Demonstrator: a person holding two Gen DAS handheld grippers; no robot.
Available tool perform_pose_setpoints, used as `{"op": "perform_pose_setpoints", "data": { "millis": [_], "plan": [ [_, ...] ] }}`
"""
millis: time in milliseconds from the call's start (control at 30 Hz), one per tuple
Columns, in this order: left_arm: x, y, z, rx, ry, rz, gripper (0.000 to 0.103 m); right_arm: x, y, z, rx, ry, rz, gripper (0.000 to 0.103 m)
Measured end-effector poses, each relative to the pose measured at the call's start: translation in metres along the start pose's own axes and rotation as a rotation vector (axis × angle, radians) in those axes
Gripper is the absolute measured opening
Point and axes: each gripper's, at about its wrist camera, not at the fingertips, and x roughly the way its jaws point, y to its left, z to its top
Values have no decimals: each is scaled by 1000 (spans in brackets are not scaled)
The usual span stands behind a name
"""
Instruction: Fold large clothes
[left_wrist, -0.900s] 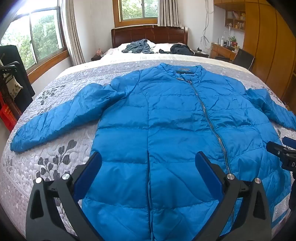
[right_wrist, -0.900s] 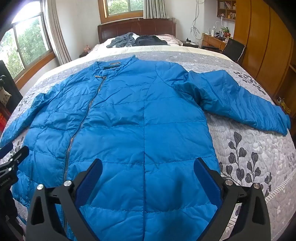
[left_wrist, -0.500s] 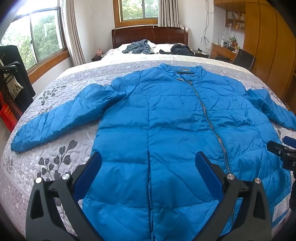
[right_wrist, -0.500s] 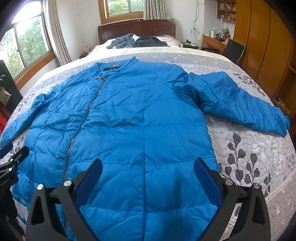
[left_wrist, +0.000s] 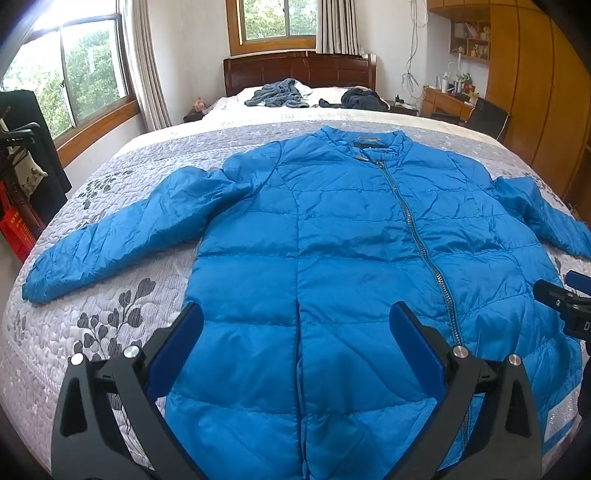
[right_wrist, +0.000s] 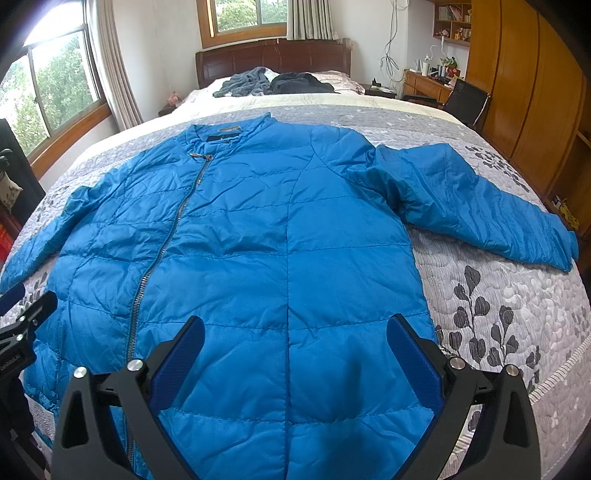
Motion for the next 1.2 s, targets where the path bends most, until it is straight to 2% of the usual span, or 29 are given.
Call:
{"op": "perform_pose_setpoints", "data": {
  "millis": [467, 600, 633, 700, 833, 900, 933, 1000, 1100, 1200],
  "plan": [
    [1, -2, 0, 2, 5, -1, 100, 0, -2, 1, 1, -4, 1, 99],
    [9, -11, 10, 15, 32, -48, 100, -1, -23, 6, 43, -19, 35, 99],
    [10, -14, 12, 13, 48, -73, 100, 0, -34, 8, 63, -15, 39, 99],
    [15, -24, 23, 16, 29, -117, 100, 5, -69, 16, 138, 0, 29, 99],
    [20, -54, 45, 72, -36, -102, 100, 16, -165, 37, 325, 36, -48, 99],
    [27, -75, 62, 80, -30, -129, 100, 21, -207, 42, 405, 47, -89, 99],
    [19, -78, 69, 47, -74, -168, 100, 24, -234, 45, 456, 53, -108, 99],
    [21, -96, 84, 20, -71, -213, 100, 32, -276, 48, 528, 76, -127, 99],
    [37, -117, 94, 18, -20, -232, 100, 47, -331, 50, 640, 109, -119, 99],
    [51, -135, 100, 19, 12, -236, 100, 61, -361, 48, 697, 134, -104, 97]
  ]
}}
